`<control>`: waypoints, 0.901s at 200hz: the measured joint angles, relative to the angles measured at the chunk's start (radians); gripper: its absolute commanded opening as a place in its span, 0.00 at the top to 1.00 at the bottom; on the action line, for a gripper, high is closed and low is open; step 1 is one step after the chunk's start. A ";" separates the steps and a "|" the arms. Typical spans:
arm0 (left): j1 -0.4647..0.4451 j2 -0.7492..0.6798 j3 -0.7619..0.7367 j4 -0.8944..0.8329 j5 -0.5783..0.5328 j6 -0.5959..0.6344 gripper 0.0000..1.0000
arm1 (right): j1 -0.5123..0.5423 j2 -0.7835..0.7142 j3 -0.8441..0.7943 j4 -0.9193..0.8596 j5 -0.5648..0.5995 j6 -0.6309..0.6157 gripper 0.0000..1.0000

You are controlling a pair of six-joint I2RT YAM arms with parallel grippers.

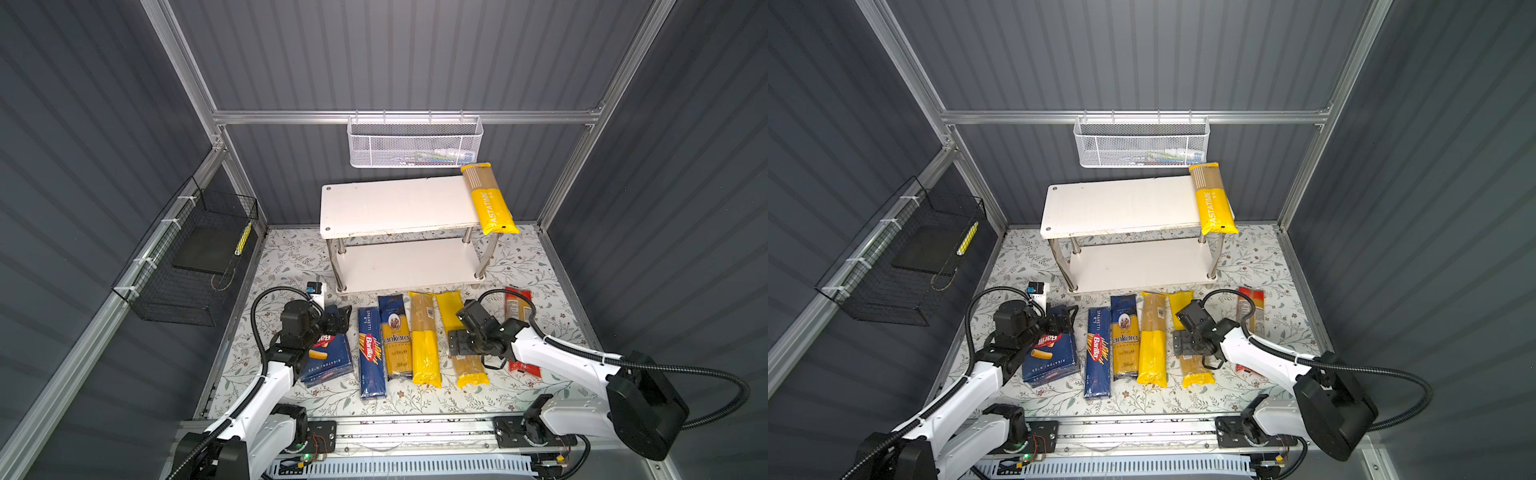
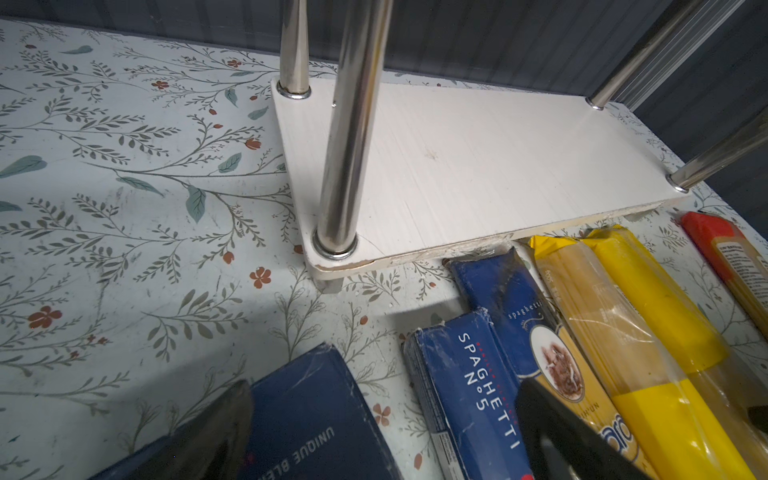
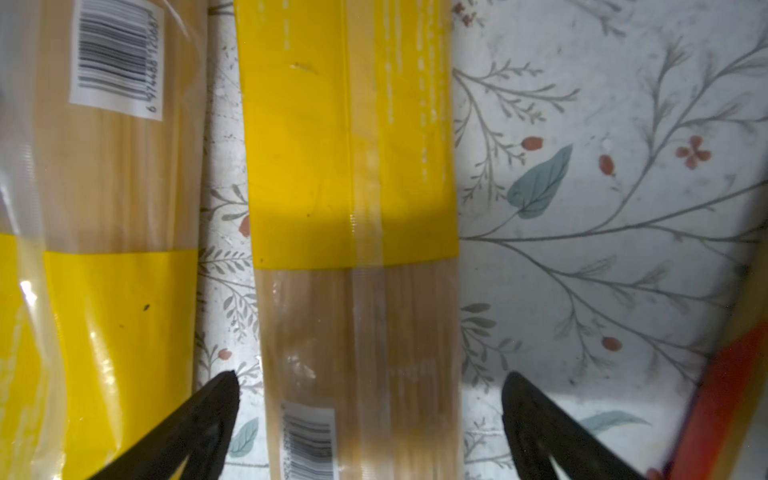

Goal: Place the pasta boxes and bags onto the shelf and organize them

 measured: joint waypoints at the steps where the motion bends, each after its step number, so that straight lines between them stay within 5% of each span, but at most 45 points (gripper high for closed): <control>1: 0.000 0.000 0.000 0.000 0.000 0.000 0.00 | 0.000 0.000 0.000 0.000 0.000 0.000 0.01; 180: 0.000 -0.004 0.000 0.000 0.000 0.000 0.00 | -0.001 0.175 0.018 0.166 0.005 -0.002 0.01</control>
